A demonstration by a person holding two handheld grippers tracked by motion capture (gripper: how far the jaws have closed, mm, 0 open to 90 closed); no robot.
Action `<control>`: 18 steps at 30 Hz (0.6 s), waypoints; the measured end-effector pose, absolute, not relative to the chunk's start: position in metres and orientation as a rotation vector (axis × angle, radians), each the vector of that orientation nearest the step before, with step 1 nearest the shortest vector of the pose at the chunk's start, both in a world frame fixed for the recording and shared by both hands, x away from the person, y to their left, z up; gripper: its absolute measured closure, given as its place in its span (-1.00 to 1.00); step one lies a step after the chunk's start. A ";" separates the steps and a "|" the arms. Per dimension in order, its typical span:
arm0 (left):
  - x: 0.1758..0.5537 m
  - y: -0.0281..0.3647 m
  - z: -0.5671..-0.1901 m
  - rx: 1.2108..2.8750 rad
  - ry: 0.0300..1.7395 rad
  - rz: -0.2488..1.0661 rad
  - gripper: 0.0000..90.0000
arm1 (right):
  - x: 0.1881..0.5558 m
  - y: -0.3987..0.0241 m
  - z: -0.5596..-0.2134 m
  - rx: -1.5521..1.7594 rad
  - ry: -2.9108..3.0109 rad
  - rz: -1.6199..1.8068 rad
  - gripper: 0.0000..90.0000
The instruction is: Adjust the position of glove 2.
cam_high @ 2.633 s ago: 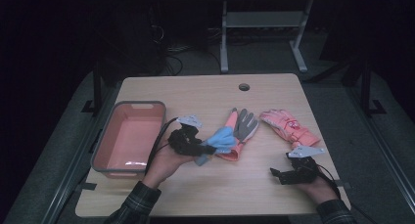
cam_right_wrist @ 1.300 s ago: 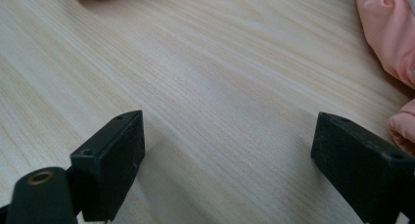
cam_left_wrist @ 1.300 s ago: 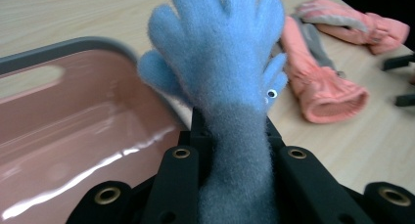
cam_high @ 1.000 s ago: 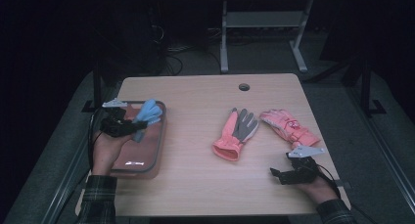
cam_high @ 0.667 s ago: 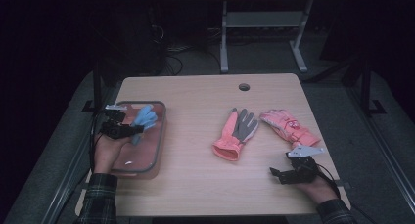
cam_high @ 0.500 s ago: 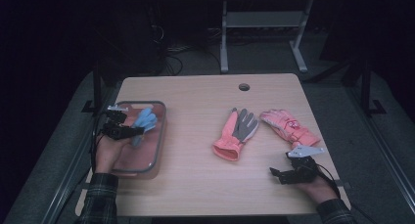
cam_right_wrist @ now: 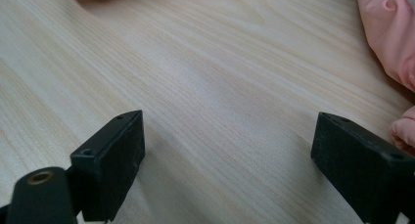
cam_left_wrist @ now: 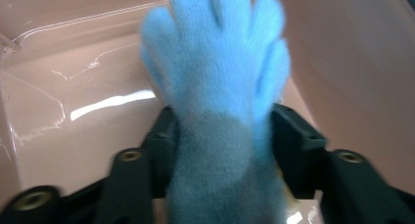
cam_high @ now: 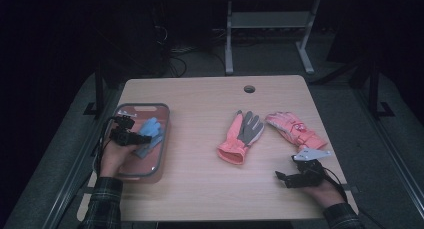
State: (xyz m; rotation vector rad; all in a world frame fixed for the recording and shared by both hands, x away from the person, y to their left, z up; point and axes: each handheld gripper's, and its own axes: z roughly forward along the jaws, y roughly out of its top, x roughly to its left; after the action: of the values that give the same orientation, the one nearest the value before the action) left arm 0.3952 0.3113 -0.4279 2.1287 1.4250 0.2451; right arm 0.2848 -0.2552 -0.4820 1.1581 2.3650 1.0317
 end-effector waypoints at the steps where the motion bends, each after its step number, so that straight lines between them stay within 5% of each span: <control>1: 0.395 0.311 -0.429 2.129 1.425 0.242 -0.04 | 0.285 -0.255 -0.482 1.157 2.365 1.032 -0.73; 9: 0.398 0.307 -0.435 2.163 1.416 0.199 -0.57 | 0.285 -0.255 -0.482 1.155 2.367 1.033 -0.73; 18: 0.394 0.310 -0.422 2.134 1.398 0.316 -0.70 | 0.285 -0.255 -0.482 1.156 2.367 1.033 -0.73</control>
State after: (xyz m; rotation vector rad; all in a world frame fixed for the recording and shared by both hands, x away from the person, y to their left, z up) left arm 0.3940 0.3097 -0.4215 2.1340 1.3979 0.3165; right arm 0.2851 -0.2552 -0.4820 1.1562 2.3671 1.0331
